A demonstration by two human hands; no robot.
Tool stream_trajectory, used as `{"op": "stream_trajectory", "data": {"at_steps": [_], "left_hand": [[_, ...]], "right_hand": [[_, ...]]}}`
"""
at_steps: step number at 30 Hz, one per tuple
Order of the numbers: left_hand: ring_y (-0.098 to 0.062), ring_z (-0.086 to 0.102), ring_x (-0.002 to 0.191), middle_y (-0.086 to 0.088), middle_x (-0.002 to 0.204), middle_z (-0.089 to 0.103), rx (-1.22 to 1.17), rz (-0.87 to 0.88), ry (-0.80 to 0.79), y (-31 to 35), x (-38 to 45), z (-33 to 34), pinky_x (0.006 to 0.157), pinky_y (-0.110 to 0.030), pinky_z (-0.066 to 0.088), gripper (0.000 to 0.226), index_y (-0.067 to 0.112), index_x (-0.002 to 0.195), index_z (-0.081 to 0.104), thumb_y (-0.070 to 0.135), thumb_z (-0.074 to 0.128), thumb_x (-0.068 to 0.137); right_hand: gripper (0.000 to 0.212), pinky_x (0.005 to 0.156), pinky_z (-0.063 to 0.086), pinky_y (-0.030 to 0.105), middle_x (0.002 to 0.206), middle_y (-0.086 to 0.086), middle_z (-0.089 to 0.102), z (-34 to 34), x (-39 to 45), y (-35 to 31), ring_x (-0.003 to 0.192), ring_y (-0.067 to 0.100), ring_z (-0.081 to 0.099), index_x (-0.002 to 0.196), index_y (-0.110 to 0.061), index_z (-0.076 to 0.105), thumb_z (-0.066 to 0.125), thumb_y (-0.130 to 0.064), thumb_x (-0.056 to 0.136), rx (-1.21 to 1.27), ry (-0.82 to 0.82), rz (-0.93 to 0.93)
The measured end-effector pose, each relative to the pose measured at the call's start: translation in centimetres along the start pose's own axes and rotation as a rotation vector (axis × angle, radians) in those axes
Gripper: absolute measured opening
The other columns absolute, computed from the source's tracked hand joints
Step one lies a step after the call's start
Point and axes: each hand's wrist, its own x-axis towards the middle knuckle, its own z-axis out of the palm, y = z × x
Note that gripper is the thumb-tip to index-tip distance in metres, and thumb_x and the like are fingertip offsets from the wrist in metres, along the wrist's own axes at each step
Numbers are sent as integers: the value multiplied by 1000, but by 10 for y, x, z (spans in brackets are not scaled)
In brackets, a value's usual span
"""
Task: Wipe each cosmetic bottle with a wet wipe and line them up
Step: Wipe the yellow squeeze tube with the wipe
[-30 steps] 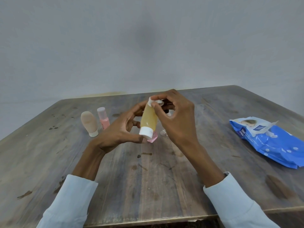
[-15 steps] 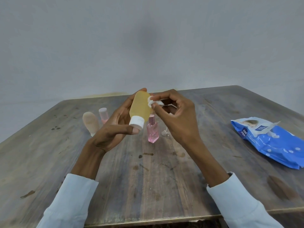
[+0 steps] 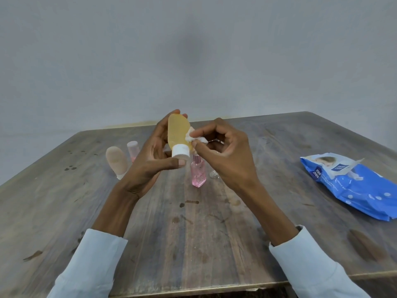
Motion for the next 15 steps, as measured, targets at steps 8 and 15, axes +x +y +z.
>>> {"op": "stream_trajectory", "data": {"at_steps": [8,15], "left_hand": [[-17,49,146,16,163,44,249,-12,-11,-4,21,10,114,-63,47,104,32,160,35,19,90,73],[1,52,131,19,154,49,337,54,165,-11,32,28,101,-34,50,103,37,159,35,24,87,72]], "right_hand": [[13,80,63,29,104,-5,76,-5,4,-1,94,16,76,101,-12,81,79,-2,92,-74,26,-55],[9,73,64,28,101,-13,76,-15,39,3,92,8,75,103,-17,80,81,-16,94,-263,17,-35]]}}
